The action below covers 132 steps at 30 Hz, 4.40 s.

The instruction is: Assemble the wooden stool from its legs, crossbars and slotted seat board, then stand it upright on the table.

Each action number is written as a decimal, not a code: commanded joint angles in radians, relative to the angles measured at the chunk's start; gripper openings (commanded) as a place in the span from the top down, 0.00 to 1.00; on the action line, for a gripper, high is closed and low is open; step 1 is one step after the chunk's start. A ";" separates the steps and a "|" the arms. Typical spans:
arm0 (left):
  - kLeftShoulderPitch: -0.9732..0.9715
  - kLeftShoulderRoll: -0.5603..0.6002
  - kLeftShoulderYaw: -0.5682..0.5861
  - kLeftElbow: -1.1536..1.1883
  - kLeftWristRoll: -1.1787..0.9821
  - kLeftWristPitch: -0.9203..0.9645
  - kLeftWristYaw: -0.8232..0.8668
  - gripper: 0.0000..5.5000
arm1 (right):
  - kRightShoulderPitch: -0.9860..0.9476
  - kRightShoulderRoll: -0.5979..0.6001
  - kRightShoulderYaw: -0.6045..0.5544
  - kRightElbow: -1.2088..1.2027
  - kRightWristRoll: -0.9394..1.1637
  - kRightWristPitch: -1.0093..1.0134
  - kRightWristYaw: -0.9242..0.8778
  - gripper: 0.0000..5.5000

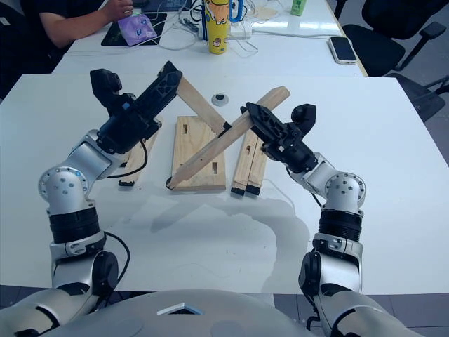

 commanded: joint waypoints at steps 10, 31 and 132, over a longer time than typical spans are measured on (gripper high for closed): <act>0.166 0.240 -0.086 0.071 0.273 -0.080 -0.198 0.38 | 0.035 -0.139 -0.057 0.034 -0.031 -0.025 0.067 0.61; 0.164 0.258 -0.643 0.406 1.230 -0.870 -0.297 0.38 | -0.261 -0.255 0.150 0.350 -0.435 -0.391 0.360 0.61; 0.225 0.287 -0.702 0.460 1.271 -0.840 -0.391 0.38 | -0.510 -0.241 0.605 0.627 -0.911 -0.985 0.697 0.62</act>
